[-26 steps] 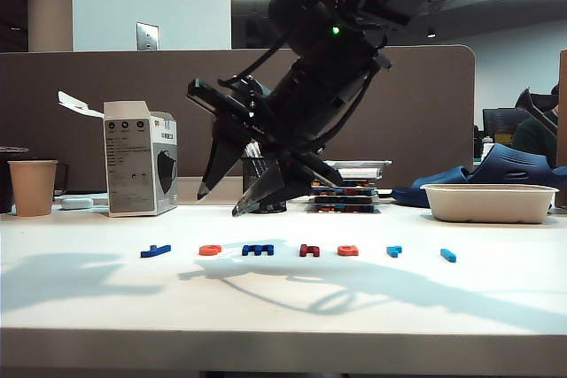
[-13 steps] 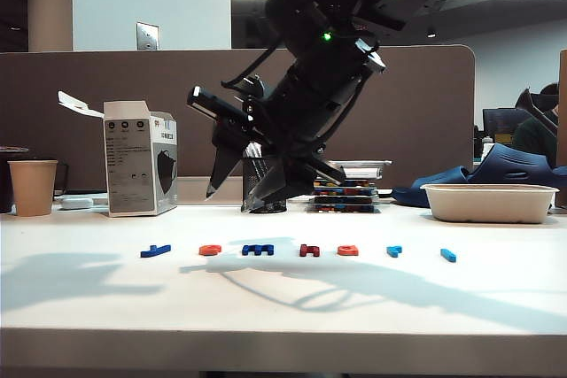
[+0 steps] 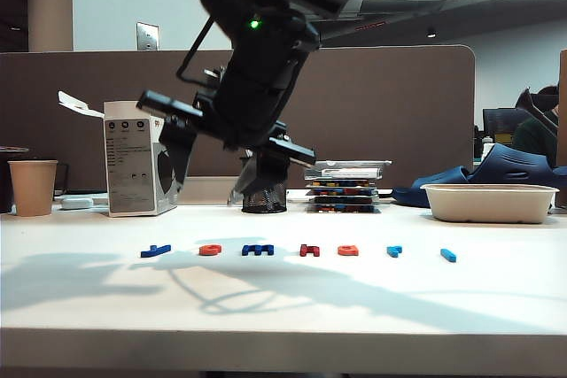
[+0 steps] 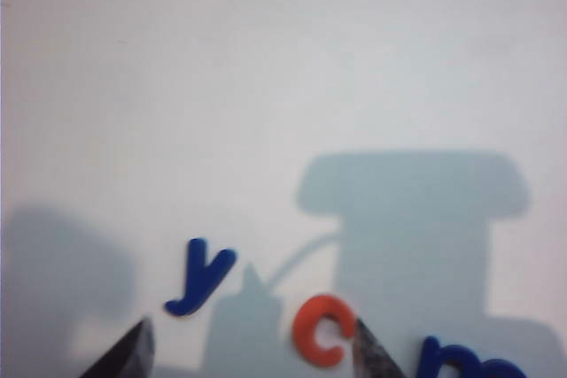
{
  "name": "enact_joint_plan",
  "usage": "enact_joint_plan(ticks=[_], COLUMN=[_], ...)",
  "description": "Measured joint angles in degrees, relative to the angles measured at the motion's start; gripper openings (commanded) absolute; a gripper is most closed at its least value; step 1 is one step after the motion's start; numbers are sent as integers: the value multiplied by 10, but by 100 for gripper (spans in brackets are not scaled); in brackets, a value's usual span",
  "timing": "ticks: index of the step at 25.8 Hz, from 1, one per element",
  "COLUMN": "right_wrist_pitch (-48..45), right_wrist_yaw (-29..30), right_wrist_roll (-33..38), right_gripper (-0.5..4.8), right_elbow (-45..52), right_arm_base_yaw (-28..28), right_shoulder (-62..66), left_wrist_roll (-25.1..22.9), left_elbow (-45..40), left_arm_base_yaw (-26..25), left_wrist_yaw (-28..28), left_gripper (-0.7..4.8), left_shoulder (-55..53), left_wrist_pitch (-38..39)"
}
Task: Select the appropriate letters from the row of letter magnets placed on the table to arrange into the word "car".
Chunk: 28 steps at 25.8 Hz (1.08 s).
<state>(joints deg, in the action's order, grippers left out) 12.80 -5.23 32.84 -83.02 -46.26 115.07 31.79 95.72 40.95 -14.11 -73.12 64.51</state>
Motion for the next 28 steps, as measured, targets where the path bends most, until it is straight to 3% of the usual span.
enact_joint_plan(ticks=[8, 28], right_wrist_pitch=[0, -23], right_wrist_yaw=[-34, -55], right_wrist_roll=[59, 59], right_gripper=[284, 284], right_elbow=[-5, -9], right_arm_base_yaw=[-17, -16], right_shoulder=[37, 70], left_wrist_roll=[0, 0], left_elbow=[0, 0], left_arm_base_yaw=[0, 0], left_wrist_yaw=[0, 0], left_gripper=[-6, -6], left_shoulder=[0, 0], left_wrist_pitch=[0, 0])
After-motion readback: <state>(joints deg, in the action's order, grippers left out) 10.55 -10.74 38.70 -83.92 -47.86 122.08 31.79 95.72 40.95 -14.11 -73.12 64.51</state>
